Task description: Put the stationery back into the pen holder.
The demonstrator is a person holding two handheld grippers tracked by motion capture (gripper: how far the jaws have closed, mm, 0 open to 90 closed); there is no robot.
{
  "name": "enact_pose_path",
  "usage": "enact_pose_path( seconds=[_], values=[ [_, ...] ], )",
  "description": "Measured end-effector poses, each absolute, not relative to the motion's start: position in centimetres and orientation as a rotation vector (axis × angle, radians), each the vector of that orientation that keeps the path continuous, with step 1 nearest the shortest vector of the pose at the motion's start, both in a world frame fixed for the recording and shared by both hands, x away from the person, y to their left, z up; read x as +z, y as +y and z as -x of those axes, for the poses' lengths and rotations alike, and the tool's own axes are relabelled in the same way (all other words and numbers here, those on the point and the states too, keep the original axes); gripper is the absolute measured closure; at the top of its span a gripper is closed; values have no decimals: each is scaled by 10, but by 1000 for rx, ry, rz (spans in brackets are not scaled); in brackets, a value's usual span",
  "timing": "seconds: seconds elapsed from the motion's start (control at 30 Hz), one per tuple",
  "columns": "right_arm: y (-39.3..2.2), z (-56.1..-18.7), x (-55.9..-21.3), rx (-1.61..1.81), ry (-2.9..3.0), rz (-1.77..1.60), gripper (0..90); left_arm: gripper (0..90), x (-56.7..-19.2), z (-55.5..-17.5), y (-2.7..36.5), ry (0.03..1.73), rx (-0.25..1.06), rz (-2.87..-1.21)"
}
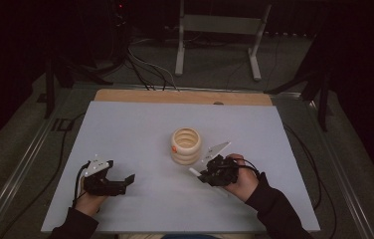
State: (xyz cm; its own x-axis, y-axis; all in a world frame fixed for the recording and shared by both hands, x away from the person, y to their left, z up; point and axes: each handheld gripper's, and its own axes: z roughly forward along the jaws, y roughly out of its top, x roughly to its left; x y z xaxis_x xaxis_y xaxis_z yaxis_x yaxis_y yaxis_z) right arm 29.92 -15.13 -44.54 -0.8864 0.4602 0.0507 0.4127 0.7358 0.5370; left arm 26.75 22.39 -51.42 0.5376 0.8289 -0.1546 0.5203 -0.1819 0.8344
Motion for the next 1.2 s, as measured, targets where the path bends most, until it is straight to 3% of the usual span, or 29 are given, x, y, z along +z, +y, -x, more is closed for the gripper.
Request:
enact_pose_path(
  seconds=[1.2],
  values=[
    [-161,-301,-417,1207,2638,-726,789,1,-513,-267,223,1094,426,-1850]
  ],
)
